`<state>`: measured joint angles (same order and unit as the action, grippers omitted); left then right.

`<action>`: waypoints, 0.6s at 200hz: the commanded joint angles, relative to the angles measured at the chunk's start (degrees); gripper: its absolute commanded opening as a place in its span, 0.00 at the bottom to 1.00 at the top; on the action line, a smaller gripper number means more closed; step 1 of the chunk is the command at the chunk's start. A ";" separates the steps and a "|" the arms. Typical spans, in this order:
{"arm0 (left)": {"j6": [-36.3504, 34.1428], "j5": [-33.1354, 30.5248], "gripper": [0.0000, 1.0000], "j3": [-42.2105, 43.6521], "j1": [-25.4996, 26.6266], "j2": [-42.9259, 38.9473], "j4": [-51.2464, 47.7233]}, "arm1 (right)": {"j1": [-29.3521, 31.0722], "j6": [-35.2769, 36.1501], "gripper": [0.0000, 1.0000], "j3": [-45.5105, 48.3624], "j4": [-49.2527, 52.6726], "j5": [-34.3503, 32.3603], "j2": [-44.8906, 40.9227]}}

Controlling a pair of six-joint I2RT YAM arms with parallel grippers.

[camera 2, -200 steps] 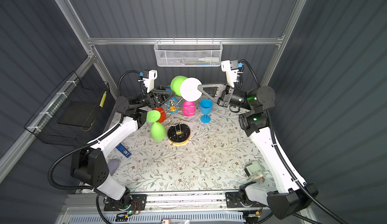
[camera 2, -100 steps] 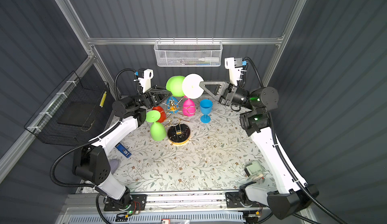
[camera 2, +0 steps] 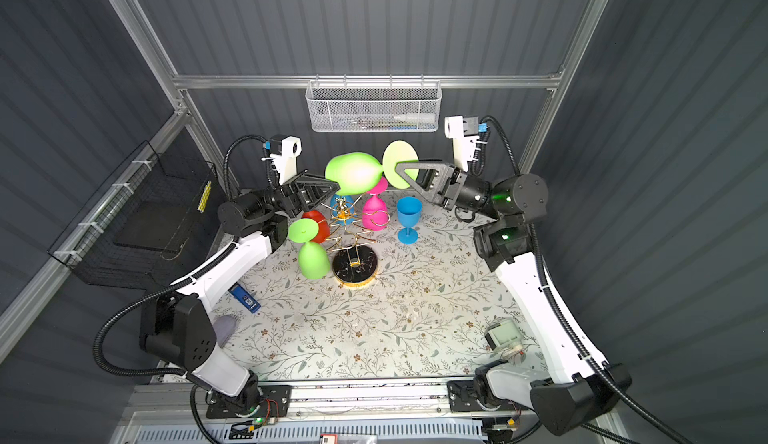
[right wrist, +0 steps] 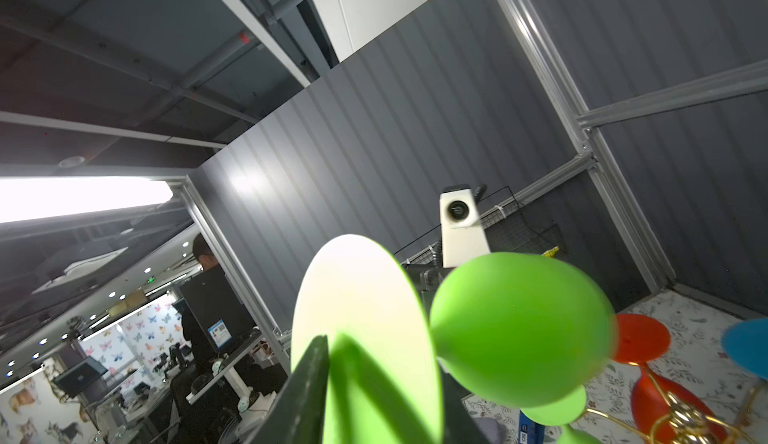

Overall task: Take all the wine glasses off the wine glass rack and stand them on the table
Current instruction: 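Close the left gripper on the lime green glass's bowl beside the right gripper, then open the right gripper and draw it back while the left gripper holds the glass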

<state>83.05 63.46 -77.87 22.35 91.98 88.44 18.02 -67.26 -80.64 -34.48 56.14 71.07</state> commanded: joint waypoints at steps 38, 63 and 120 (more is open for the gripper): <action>0.84 -3.46 0.00 1.13 -2.78 -4.36 -0.88 | -0.43 5.69 0.63 3.52 4.93 -0.83 -3.48; 2.11 -5.05 0.00 1.64 -4.36 -3.98 -0.89 | -0.71 13.76 0.68 4.59 14.95 -4.25 -6.53; -10.03 -6.08 0.00 3.44 -5.47 -7.33 -21.44 | -0.71 39.32 0.74 3.24 44.68 -22.49 -16.33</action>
<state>82.59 58.63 -75.83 17.15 88.01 80.05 17.41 -42.85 -75.75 -5.34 44.60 57.95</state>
